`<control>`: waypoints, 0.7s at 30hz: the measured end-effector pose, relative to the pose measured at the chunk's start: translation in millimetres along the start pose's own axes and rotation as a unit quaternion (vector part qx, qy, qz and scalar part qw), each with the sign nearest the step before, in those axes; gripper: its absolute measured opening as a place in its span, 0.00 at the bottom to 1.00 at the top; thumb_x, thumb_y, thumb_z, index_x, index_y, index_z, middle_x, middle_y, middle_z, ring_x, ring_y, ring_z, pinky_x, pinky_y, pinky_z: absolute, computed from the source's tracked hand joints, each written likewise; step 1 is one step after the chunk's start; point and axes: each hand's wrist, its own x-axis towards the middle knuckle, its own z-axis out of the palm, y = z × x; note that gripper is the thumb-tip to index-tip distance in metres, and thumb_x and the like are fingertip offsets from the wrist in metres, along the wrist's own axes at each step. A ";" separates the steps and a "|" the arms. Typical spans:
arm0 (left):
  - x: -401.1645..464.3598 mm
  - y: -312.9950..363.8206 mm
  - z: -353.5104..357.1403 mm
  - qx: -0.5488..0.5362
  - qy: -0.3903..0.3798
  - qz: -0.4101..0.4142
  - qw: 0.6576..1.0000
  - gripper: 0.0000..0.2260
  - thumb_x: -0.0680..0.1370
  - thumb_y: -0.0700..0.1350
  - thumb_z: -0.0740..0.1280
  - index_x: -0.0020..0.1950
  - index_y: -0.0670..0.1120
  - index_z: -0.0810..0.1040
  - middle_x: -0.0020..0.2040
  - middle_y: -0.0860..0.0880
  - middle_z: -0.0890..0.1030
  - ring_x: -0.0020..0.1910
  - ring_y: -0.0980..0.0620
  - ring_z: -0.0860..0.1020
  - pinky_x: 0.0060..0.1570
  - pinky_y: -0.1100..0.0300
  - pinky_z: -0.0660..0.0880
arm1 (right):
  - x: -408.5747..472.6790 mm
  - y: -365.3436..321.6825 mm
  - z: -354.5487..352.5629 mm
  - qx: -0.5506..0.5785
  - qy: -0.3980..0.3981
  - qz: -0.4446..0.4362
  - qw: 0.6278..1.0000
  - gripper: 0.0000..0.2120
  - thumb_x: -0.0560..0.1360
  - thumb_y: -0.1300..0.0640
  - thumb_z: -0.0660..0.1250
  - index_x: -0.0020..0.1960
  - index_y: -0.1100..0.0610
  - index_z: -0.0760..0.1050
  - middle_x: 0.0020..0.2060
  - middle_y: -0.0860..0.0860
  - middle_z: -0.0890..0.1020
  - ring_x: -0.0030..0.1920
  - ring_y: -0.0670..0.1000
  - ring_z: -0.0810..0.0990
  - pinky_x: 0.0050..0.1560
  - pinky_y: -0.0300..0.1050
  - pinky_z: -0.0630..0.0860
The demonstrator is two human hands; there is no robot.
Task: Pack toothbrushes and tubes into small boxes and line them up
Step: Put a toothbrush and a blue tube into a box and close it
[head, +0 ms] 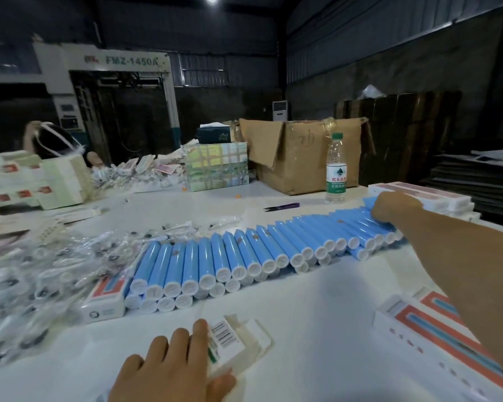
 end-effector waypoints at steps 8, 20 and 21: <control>9.4 6.6 -18.5 0.024 -0.245 -0.097 0.964 0.36 0.76 0.69 0.50 0.77 0.49 0.48 0.70 0.49 0.63 0.66 0.48 0.65 0.58 0.52 0.65 | -38.5 -34.8 -31.2 0.157 0.018 -0.060 0.986 0.13 0.76 0.53 0.64 0.53 0.63 0.75 0.47 0.58 0.79 0.48 0.58 0.77 0.43 0.45 0.70; -1.8 3.4 -40.7 -0.023 -0.151 -0.124 0.980 0.32 0.79 0.65 0.47 0.77 0.47 0.48 0.72 0.46 0.63 0.68 0.44 0.64 0.61 0.49 0.64 | -245.1 -98.2 -60.0 0.788 -0.160 -0.031 0.593 0.07 0.76 0.59 0.63 0.39 0.58 0.70 0.30 0.54 0.71 0.21 0.48 0.67 0.20 0.37 0.64; -2.8 2.3 -44.5 -0.026 -0.138 -0.131 0.981 0.32 0.79 0.65 0.47 0.77 0.47 0.48 0.72 0.46 0.64 0.68 0.44 0.64 0.61 0.49 0.64 | -258.5 -99.7 -54.2 0.813 -0.164 -0.004 0.558 0.07 0.76 0.58 0.63 0.40 0.58 0.70 0.30 0.54 0.71 0.22 0.48 0.67 0.20 0.37 0.66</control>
